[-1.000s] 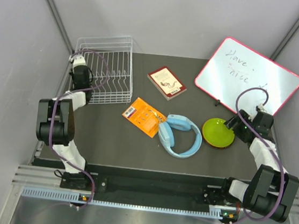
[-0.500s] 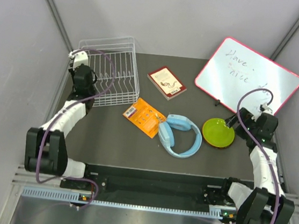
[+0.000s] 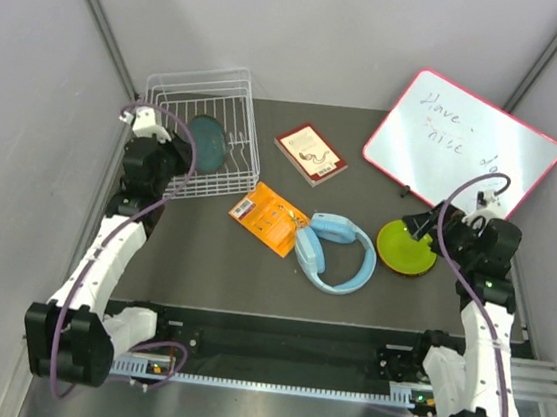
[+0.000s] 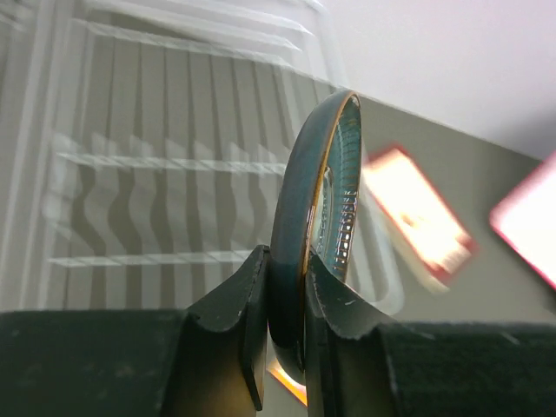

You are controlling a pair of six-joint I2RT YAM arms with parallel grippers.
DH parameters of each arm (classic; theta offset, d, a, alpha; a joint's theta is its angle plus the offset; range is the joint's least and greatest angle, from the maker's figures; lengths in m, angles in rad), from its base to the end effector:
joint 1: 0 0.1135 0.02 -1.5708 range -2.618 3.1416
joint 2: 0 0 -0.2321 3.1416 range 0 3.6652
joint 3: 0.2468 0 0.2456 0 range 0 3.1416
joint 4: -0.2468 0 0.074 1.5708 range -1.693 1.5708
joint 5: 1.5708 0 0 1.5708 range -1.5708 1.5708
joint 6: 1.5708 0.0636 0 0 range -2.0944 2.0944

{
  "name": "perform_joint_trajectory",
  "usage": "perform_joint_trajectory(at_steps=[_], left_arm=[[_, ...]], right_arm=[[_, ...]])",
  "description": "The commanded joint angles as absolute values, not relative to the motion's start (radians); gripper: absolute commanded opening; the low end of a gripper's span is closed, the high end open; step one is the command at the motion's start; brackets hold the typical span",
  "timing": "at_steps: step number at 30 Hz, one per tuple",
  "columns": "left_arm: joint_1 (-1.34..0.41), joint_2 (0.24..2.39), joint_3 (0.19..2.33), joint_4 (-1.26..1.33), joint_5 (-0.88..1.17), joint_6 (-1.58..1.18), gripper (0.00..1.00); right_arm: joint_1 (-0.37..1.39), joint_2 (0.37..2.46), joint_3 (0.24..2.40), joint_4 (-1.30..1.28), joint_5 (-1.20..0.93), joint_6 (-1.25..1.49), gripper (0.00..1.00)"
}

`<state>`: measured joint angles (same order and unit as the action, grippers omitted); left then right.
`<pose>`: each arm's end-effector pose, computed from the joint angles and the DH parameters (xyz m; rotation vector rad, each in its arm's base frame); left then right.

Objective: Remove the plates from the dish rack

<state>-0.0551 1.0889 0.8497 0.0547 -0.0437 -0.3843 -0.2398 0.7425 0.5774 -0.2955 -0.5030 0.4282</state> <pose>0.2929 -0.0134 0.2958 -0.3205 1.7342 -0.2816 0.2113 -0.0201 0.2328 0.3547 1.9948 0.6285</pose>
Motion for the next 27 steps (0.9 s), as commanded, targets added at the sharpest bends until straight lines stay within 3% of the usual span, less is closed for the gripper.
perform_joint_trajectory(at_steps=[1, 6, 13, 22, 25, 26, 27], left_arm=[[-0.130, 1.022, 0.759, 0.187, 0.271, -0.650, 0.00], [-0.270, 1.052, 0.735, 0.265, 0.333, -0.733, 0.00], [-0.448, 1.118, 0.733, 0.370, 0.353, -0.785, 0.00], [-0.587, 1.189, 0.736, 0.422, 0.371, -0.782, 0.00], [-0.624, 1.209, 0.732, 0.436, 0.370, -0.782, 0.00], [-0.632, 1.213, 0.730, 0.440, 0.377, -0.782, 0.00], [-0.644, 1.215, 0.729, 0.445, 0.380, -0.776, 0.00]], right_arm=[[-0.137, 0.683, 0.548, -0.175, -0.615, 0.518, 1.00], [0.024, 0.670, 0.477, 0.044, -0.571, 0.647, 1.00], [0.297, 0.762, 0.508, 0.127, -0.423, 0.687, 1.00], [0.449, 0.903, 0.534, 0.248, -0.348, 0.704, 0.99], [0.456, 0.937, 0.546, 0.261, -0.354, 0.699, 0.94], [0.456, 0.948, 0.546, 0.285, -0.362, 0.701, 0.84], [0.456, 0.956, 0.542, 0.302, -0.371, 0.707, 0.80]])
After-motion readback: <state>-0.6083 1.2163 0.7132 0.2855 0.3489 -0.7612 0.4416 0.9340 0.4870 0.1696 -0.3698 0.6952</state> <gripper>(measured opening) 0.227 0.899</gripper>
